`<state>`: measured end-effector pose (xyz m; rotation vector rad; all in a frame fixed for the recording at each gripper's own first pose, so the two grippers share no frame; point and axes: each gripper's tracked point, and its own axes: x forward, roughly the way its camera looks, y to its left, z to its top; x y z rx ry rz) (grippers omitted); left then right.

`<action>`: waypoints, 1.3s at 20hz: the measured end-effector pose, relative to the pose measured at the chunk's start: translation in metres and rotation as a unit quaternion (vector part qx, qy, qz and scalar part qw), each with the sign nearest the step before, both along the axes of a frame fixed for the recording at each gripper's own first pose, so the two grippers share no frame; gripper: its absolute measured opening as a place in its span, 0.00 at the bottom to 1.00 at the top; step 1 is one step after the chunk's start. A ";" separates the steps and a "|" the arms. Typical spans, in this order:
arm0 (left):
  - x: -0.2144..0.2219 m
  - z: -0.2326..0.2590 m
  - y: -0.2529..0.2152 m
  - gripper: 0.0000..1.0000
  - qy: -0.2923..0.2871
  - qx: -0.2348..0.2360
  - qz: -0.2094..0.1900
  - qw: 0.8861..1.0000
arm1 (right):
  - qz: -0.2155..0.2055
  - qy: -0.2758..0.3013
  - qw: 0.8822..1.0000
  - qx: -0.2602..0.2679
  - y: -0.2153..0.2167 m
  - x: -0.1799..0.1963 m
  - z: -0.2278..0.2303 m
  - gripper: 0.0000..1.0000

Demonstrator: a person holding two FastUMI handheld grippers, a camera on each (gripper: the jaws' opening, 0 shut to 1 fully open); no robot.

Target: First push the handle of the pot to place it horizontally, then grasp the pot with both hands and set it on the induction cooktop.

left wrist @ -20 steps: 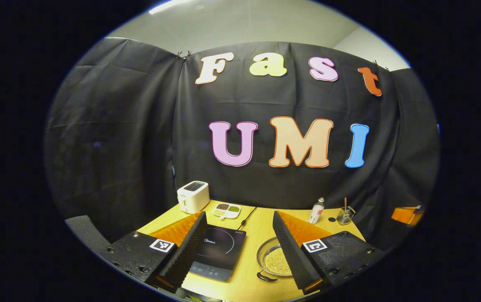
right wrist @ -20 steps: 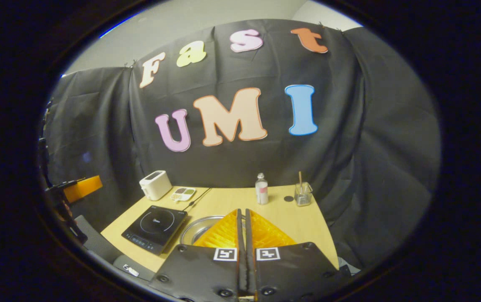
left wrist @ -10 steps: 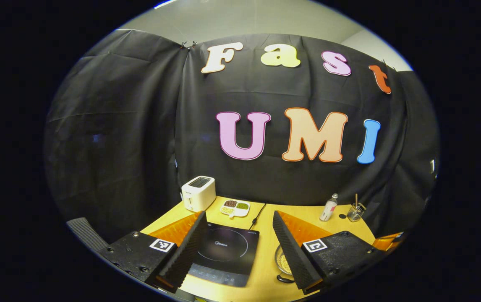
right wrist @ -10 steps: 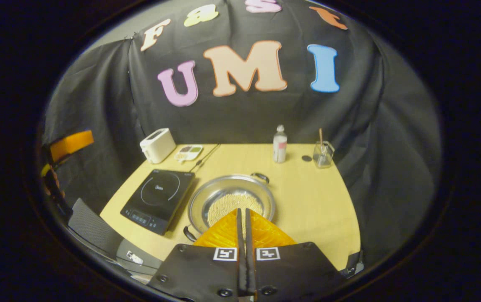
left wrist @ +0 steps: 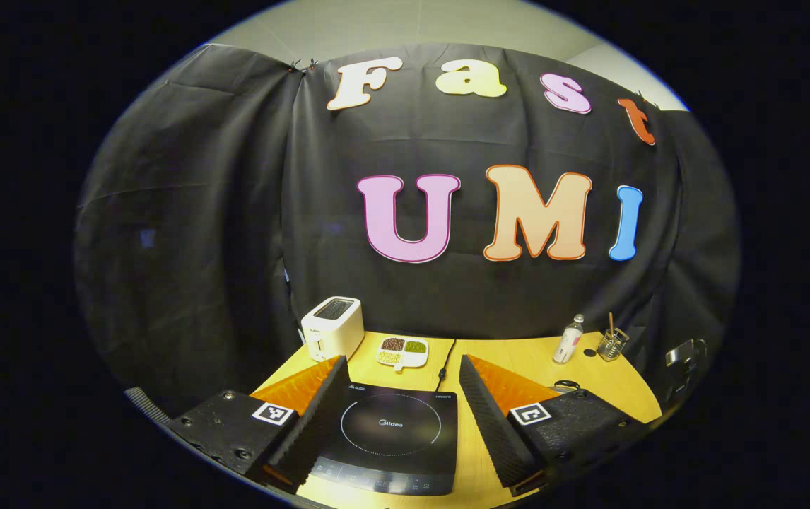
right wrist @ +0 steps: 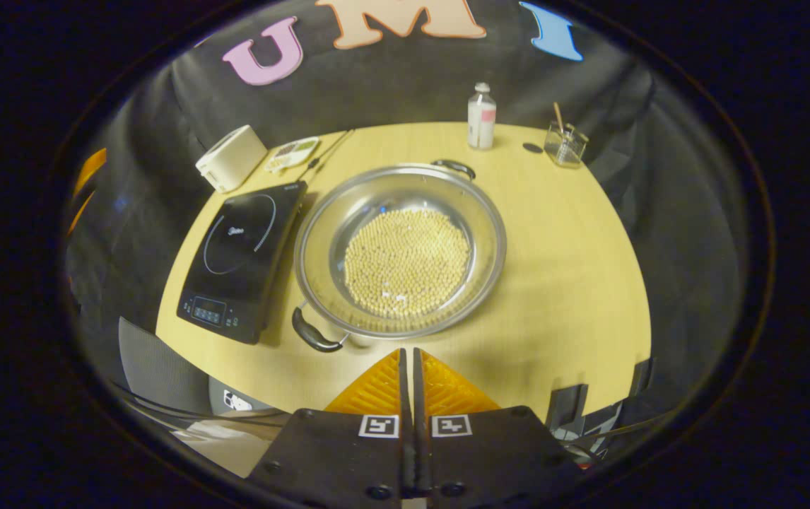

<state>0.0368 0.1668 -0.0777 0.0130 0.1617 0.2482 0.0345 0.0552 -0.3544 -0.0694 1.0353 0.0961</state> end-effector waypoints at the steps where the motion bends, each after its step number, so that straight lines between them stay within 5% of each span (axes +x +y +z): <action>1: 0.002 -0.003 0.004 0.96 0.002 -0.002 -0.003 1.000 | 0.000 0.016 1.000 -0.008 0.001 -0.003 -0.008 0.03; 10: 0.017 -0.028 0.036 0.96 0.029 -0.008 -0.035 0.999 | -0.014 0.086 0.996 -0.035 0.030 -0.001 -0.062 0.03; 26: 0.022 -0.054 0.077 0.96 0.060 -0.011 -0.040 0.997 | -0.070 0.089 0.993 -0.030 0.067 0.022 -0.087 0.03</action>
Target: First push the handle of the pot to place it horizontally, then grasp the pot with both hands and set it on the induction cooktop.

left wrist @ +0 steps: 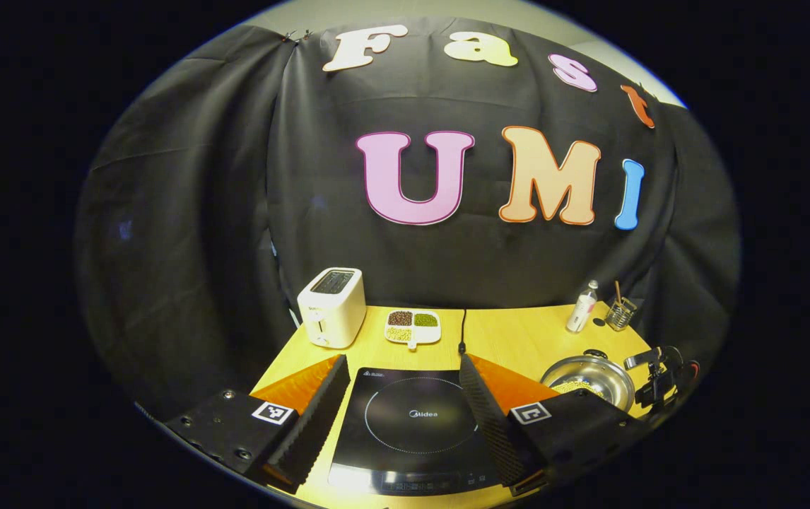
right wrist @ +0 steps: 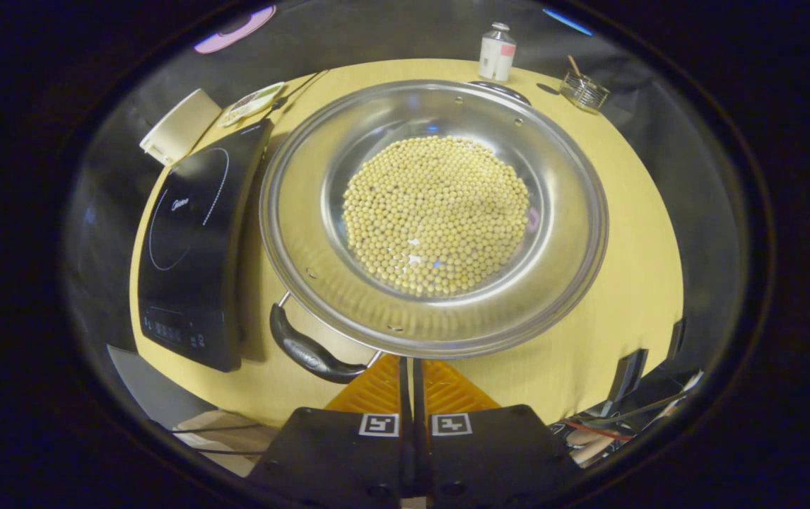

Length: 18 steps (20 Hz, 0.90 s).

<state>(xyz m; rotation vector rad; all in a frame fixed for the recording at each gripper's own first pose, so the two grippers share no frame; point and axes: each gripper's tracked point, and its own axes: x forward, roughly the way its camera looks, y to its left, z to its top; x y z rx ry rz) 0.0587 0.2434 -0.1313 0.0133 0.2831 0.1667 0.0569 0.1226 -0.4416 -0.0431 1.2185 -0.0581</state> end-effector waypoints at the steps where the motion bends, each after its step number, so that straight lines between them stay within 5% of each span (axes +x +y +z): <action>1: 0.000 0.000 0.002 0.96 0.000 0.000 -0.001 1.000 | -0.006 -0.004 1.000 0.007 0.006 0.002 0.000 0.03; 9: 0.003 -0.007 0.013 0.96 0.002 0.001 -0.015 1.000 | -0.074 -0.039 0.993 0.088 0.070 0.023 0.002 0.03; 18: 0.005 -0.016 0.019 0.96 0.006 -0.007 -0.033 0.999 | -0.145 -0.082 0.979 0.121 0.103 0.058 0.006 0.00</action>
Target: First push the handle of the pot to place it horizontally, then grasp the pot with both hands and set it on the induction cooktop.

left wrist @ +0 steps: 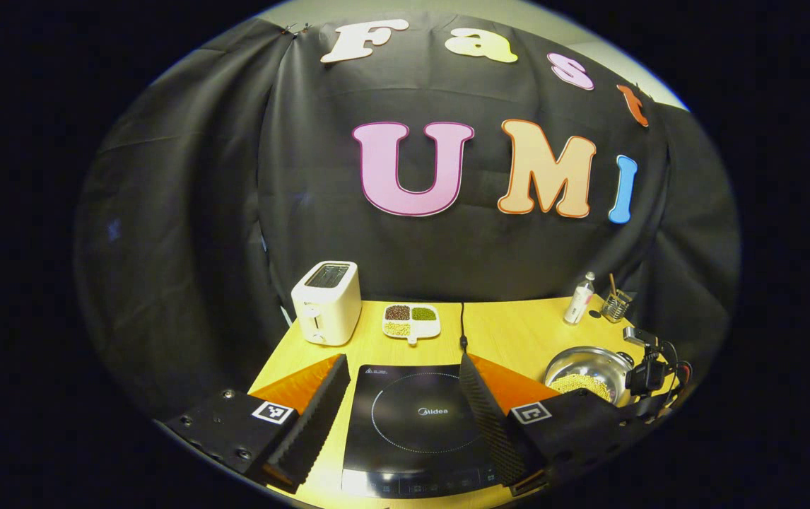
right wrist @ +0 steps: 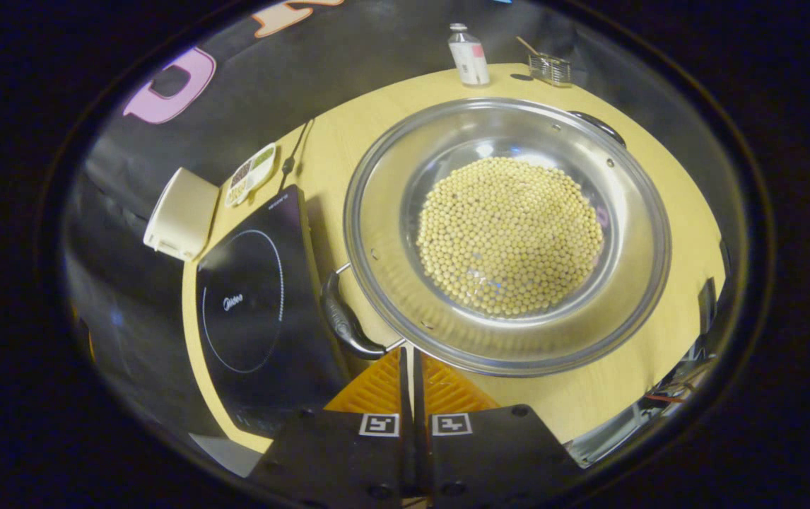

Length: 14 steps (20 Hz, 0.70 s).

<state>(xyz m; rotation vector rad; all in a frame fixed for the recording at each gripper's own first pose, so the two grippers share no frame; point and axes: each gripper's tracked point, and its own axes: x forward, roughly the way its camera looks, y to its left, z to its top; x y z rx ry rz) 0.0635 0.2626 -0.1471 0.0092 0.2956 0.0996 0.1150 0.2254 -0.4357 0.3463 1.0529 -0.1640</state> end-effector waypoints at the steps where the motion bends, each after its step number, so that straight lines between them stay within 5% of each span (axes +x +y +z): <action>1: -0.001 -0.001 0.000 0.96 -0.001 0.000 -0.003 1.000 | -0.006 -0.003 1.000 0.004 0.003 0.005 0.000 0.00; 14: -0.005 -0.018 0.018 0.92 0.010 -0.018 0.005 1.000 | -0.030 -0.013 0.999 0.021 0.030 0.036 -0.002 0.00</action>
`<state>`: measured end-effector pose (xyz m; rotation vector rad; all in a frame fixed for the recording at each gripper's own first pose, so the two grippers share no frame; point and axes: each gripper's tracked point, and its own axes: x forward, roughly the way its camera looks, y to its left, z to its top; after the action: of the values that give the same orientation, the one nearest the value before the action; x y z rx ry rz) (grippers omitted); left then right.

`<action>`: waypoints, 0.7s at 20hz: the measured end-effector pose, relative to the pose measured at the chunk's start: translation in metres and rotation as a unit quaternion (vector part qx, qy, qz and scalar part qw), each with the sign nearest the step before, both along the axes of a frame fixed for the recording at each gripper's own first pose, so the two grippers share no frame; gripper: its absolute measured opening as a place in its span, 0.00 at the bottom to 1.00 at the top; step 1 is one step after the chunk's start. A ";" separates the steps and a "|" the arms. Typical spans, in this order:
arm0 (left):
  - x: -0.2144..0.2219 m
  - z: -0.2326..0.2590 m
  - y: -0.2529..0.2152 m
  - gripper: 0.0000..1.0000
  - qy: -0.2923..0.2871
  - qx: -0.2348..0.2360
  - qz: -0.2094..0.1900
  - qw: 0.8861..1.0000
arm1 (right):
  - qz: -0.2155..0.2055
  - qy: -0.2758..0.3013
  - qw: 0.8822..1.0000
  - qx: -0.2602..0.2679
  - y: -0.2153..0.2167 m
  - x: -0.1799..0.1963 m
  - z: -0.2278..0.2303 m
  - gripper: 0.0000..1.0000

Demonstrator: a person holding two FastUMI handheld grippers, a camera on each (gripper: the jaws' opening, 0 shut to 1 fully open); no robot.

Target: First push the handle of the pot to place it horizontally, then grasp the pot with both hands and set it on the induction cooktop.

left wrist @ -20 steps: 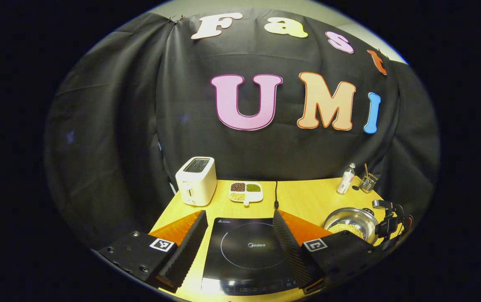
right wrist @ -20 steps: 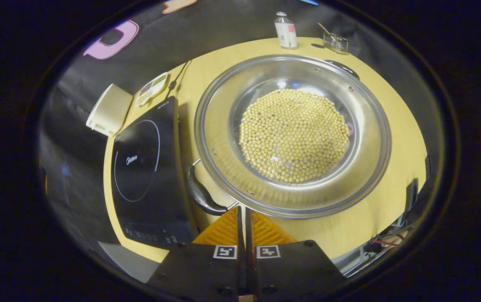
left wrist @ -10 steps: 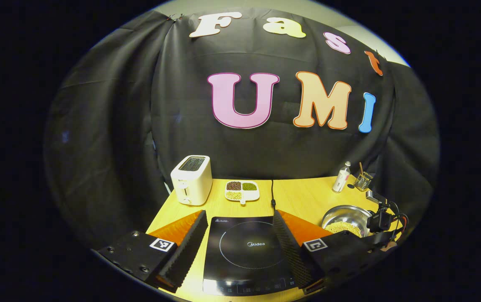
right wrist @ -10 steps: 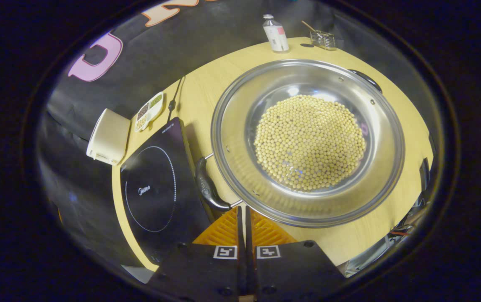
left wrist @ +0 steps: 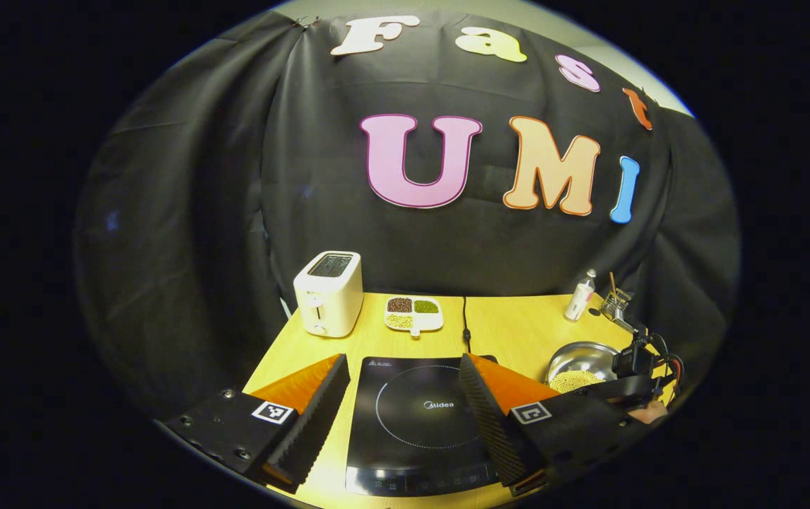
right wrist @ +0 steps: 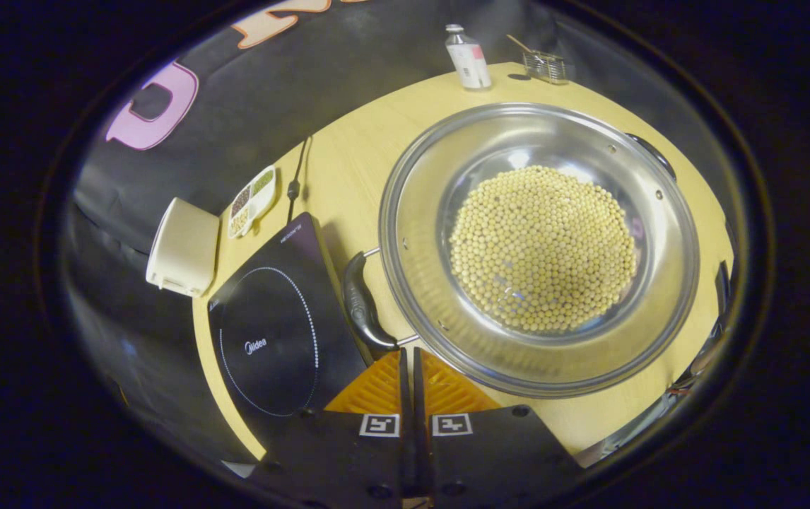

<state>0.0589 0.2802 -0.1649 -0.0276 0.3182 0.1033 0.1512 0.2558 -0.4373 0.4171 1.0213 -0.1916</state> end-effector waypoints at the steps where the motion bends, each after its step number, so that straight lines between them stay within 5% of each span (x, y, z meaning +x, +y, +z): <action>1: -0.001 -0.001 0.001 0.96 0.002 -0.002 0.000 1.000 | 0.005 0.002 1.000 0.002 0.001 -0.001 0.000 0.00; 4: 0.000 -0.007 0.001 0.96 0.008 -0.007 -0.003 1.000 | 0.042 0.026 0.999 0.013 0.004 -0.019 0.003 0.00; 5: 0.001 -0.008 0.000 0.96 0.010 -0.010 -0.004 1.000 | 0.053 0.032 0.998 0.010 0.001 -0.025 0.004 0.09; 8: 0.003 -0.015 -0.005 0.96 0.018 -0.022 -0.011 1.000 | 0.077 0.044 0.996 0.007 -0.009 -0.046 0.008 0.10; 9: 0.003 -0.017 -0.008 0.96 0.021 -0.027 -0.014 0.999 | 0.078 0.045 0.996 0.005 -0.014 -0.052 0.012 0.24; 11: 0.004 -0.022 -0.015 0.96 0.025 -0.035 -0.023 0.999 | 0.075 0.044 0.996 0.001 -0.028 -0.063 0.022 0.24; 14: 0.009 -0.027 -0.025 0.96 0.032 -0.043 -0.034 0.998 | 0.067 0.046 0.997 -0.010 -0.053 -0.081 0.030 0.80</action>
<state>0.0677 0.2553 -0.1919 -0.0983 0.3871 0.0226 0.0707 0.2027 -0.4071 0.3218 1.1335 -0.1011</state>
